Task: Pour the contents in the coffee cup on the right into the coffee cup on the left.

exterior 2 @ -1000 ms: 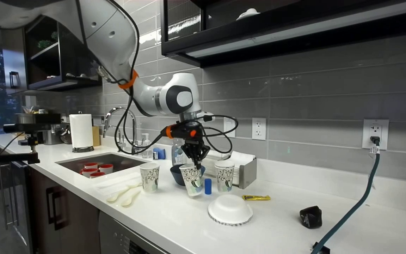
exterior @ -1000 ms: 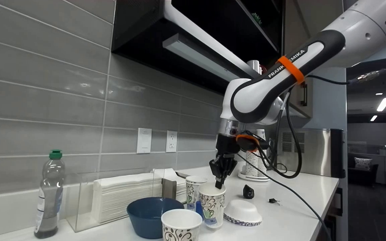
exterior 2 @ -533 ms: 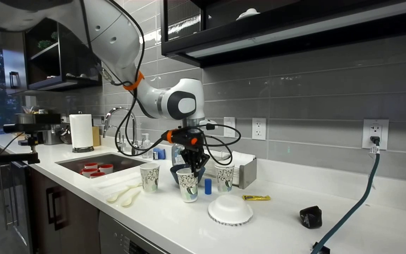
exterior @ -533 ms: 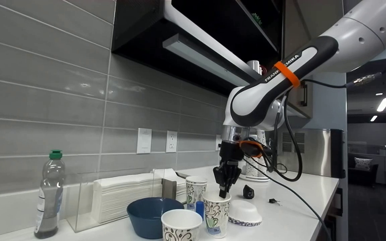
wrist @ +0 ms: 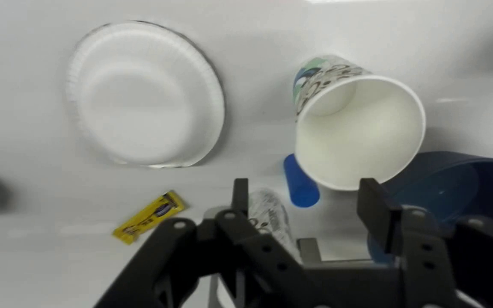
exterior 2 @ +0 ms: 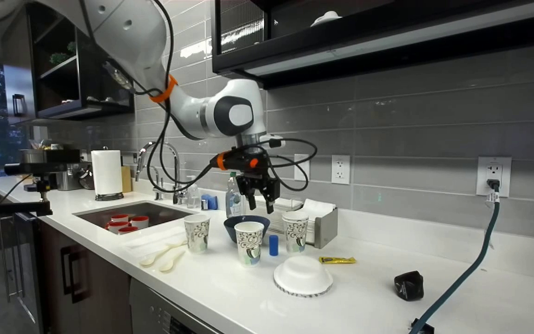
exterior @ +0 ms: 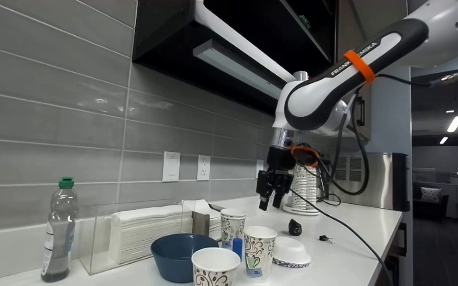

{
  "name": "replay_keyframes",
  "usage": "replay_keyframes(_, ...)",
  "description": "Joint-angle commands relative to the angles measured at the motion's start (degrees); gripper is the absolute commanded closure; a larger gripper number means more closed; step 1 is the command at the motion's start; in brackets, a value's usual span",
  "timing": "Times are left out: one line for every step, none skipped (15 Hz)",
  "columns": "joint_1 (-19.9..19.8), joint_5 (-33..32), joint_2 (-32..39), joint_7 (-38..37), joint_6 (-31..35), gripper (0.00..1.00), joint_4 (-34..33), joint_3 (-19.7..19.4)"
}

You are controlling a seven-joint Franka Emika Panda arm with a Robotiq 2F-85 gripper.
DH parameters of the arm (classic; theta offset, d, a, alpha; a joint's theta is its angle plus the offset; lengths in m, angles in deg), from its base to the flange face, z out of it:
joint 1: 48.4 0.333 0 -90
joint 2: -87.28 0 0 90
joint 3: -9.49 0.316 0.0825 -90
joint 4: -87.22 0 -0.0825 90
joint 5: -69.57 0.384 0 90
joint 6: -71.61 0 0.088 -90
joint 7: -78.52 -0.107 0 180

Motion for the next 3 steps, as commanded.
replay_keyframes(0.13, -15.13, -8.94, -13.10, 1.33, 0.02, 7.16, 0.27)
replay_keyframes(-0.19, -19.90, -10.08, -16.68, 1.56, 0.00, 8.23, 1.24)
replay_keyframes(-0.25, -13.04, -6.18, -10.25, -0.11, 0.12, 3.64, 0.19)
